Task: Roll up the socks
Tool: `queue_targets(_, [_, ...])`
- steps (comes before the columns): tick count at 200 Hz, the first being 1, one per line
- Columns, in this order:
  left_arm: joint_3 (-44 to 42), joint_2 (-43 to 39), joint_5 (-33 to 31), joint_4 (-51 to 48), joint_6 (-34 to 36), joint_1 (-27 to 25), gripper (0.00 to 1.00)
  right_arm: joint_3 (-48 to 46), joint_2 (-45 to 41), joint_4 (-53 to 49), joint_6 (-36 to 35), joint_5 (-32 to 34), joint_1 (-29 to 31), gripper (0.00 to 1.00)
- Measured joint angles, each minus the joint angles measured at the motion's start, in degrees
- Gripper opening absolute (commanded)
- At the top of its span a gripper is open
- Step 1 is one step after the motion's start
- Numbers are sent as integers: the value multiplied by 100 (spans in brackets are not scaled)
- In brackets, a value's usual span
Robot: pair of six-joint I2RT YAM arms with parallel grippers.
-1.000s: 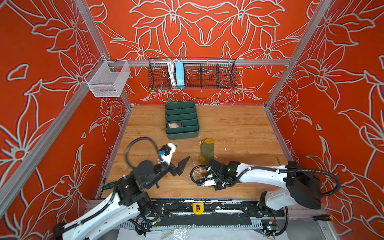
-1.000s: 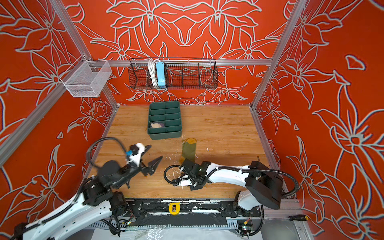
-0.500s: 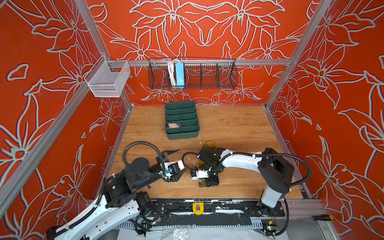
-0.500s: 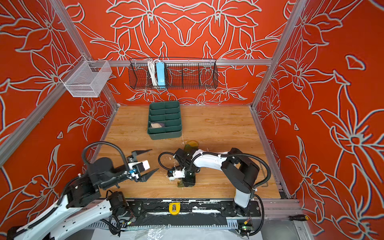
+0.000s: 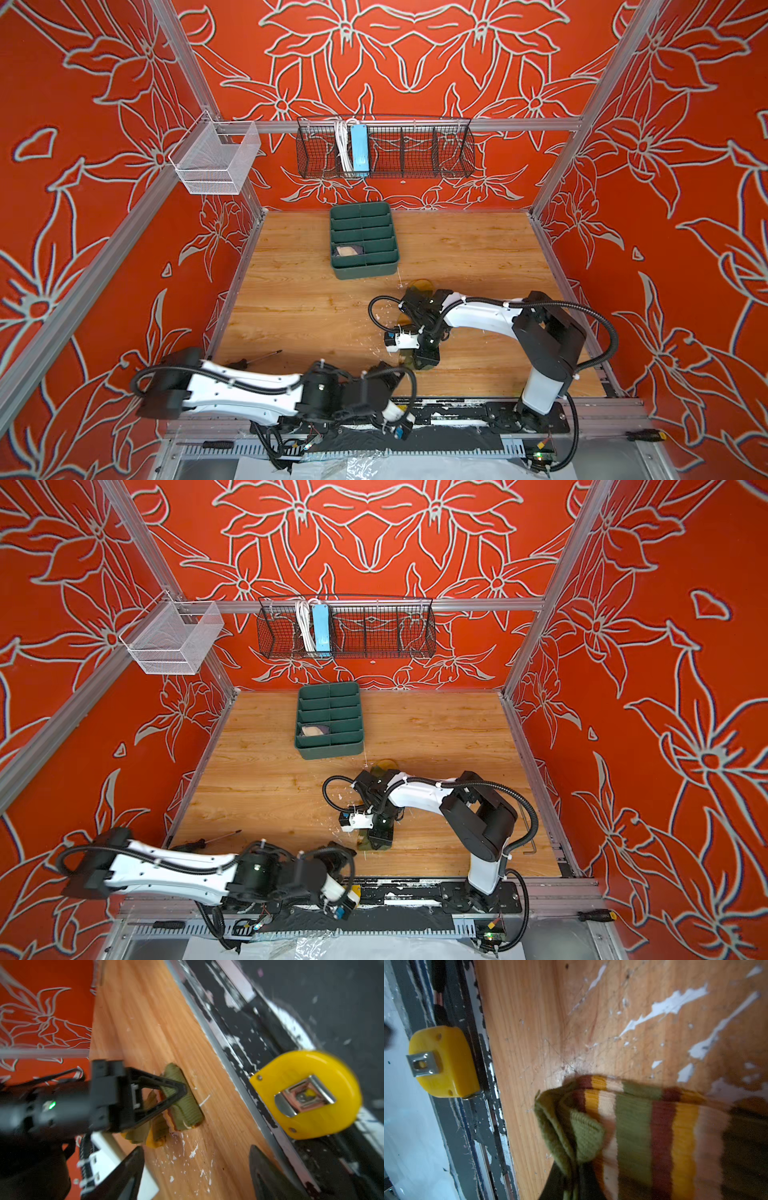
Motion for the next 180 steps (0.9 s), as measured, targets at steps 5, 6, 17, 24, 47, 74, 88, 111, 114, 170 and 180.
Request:
queue_targets(5, [0, 262, -162, 122, 2, -66, 67, 33, 37, -33, -4, -11, -4, 0])
queue_targets(6, [0, 295, -184, 140, -13, -72, 67, 42, 46, -42, -2, -15, -7, 0])
queue_targets(17, [-9, 693, -472, 400, -39, -142, 67, 129, 127, -125, -2, -48, -28, 0])
queue_targets(24, [-33, 800, -575, 568, -79, -160, 67, 188, 186, -192, -4, -70, -39, 0])
queue_targets(47, [-153, 841, -737, 1145, -299, -160, 63, 358, 334, -378, -20, -140, -63, 0])
queue_targets(74, [-153, 966, -835, 1558, -654, 57, 58, 367, 341, -398, -26, -149, -83, 0])
queue_targets(88, [-155, 1086, -874, 1694, -750, 199, 56, 365, 330, -398, -26, -149, -85, 0])
queue_targets(111, [-155, 1268, -861, 1862, -855, 317, 50, 365, 317, -387, -26, -151, -94, 0])
queue_targets(114, [-155, 1294, -859, 1895, -868, 328, 49, 365, 317, -385, -26, -153, -94, 0])
queue_targets(170, [-26, 1615, -680, 1818, -1314, 710, 46, 363, 317, -367, -26, -166, -151, 0])
queue_targets(180, [63, 1650, -614, 1753, -1432, 828, 46, 354, 306, -356, -26, -166, -149, 0])
